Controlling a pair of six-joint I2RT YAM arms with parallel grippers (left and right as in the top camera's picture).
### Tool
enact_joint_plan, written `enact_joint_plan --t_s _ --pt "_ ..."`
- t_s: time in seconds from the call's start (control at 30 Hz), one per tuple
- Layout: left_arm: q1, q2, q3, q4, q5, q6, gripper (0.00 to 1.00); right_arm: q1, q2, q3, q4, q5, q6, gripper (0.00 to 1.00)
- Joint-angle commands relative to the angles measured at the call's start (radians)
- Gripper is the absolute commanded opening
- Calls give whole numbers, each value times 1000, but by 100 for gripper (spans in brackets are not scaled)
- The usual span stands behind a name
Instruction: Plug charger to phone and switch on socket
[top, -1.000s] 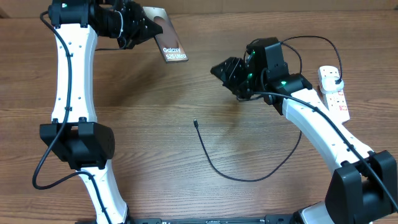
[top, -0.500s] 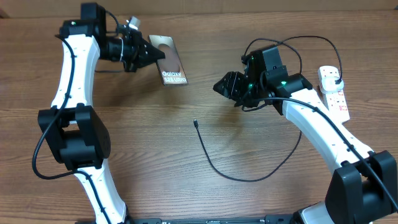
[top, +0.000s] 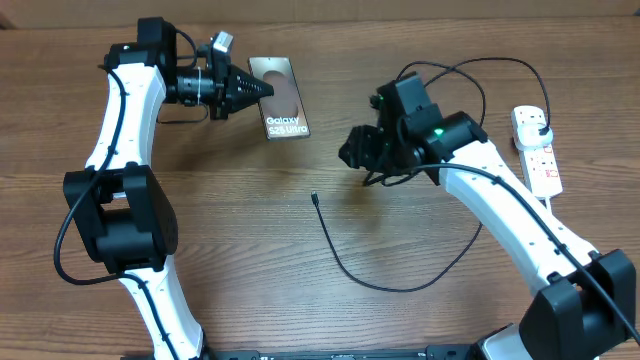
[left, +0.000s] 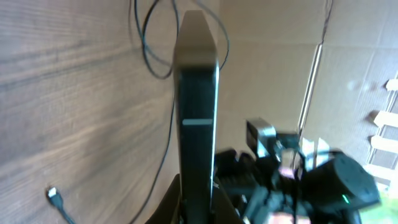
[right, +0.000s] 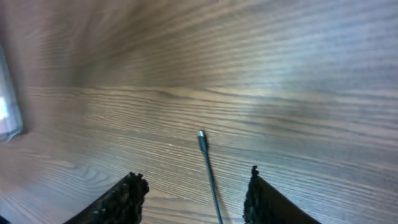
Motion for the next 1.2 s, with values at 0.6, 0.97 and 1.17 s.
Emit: enact_joint_plan --t_s 0.6,0.97,1.17 --pt "118 -32 -2 266 36 -411 4 125 158 84 -42 6 -8 47" --pt "179 -32 -2 266 35 -412 4 207 209 9 -39 105 -9 43" --pt "180 -32 -2 266 35 -411 4 227 209 -87 70 106 -12 40"
